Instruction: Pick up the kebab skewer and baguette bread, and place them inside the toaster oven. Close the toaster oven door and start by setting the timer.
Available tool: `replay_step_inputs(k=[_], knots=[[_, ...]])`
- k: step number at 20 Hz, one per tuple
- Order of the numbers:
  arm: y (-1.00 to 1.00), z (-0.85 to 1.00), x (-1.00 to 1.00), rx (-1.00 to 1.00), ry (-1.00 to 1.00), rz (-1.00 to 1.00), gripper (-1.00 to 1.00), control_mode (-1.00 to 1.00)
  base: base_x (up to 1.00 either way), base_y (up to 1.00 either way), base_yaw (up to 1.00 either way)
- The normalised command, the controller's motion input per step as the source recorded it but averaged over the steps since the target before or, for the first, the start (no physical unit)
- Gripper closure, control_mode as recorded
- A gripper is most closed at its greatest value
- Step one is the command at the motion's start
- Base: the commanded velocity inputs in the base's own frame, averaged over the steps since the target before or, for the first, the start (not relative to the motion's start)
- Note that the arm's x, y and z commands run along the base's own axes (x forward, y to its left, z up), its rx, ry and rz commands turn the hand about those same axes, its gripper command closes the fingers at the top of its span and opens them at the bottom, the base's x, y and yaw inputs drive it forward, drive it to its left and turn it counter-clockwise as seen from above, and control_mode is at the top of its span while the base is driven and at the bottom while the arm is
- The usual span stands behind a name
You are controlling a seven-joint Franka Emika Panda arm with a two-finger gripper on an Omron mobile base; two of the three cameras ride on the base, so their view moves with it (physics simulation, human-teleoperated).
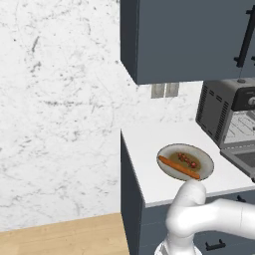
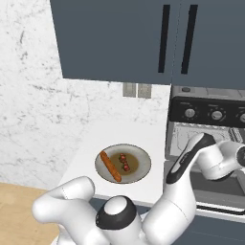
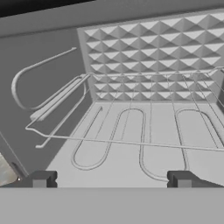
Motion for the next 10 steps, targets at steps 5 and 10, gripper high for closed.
replay_step_inputs(k=[5, 10], knots=[[0.0, 0.0, 0.24, 0.0, 0.0, 0.0, -1.0, -1.0, 0.0, 0.0, 0.0], [0.0, 0.0, 0.13, 0.0, 0.0, 0.0, -1.0, -1.0, 0.0, 0.0, 0.0]])
